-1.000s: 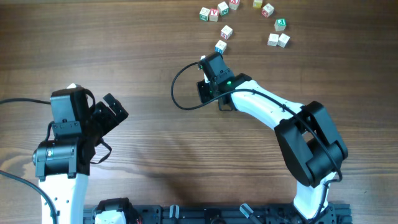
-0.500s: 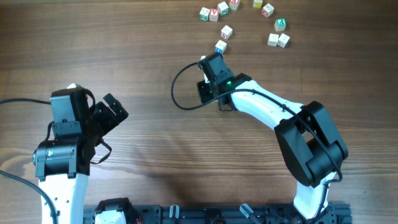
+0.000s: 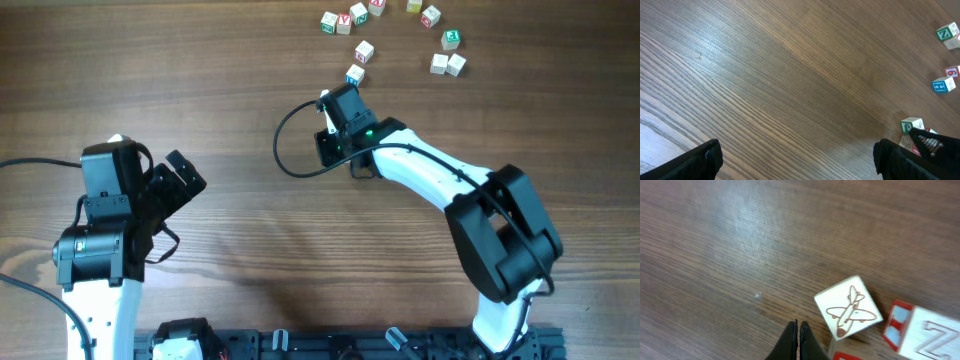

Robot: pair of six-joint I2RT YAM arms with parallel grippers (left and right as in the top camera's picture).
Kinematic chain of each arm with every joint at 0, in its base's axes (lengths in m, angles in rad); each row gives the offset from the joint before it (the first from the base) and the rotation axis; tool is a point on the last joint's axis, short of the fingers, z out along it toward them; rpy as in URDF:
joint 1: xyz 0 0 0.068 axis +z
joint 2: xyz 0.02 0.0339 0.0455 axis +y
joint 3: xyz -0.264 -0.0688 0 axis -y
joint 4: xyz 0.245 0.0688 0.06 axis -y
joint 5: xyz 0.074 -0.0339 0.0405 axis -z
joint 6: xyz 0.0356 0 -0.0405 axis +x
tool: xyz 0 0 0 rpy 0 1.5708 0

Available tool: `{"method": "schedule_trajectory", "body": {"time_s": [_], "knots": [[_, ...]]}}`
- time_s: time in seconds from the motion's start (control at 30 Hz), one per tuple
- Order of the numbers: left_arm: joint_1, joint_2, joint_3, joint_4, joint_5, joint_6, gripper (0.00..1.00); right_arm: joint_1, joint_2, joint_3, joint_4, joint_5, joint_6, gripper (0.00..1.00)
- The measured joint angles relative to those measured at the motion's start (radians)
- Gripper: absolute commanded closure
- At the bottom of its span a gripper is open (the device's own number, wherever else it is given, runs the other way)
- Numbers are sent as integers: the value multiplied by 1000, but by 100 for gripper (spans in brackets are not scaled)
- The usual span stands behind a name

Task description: Form a circle

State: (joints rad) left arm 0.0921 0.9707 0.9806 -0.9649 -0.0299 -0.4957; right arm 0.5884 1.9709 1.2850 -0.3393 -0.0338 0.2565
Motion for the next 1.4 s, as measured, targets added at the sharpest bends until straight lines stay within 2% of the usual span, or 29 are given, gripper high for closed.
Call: {"method": "schedule_trajectory", "body": {"time_s": [0.2,0.37,0.5,0.7,1.4], "knots": [[0,0,0,0,0,0,0,-24,-86,0,35,113,33,96],[0,0,0,0,0,0,0,-166,-92,0,28,113,137,95],[0,0,0,0,0,0,0,-256,-86,-23,89,86,168,96],[0,0,0,0,0,0,0,-264,24,-33,132,32,183,96],[0,0,0,0,0,0,0,-286,29,-39,85,-163,143,95]]}}
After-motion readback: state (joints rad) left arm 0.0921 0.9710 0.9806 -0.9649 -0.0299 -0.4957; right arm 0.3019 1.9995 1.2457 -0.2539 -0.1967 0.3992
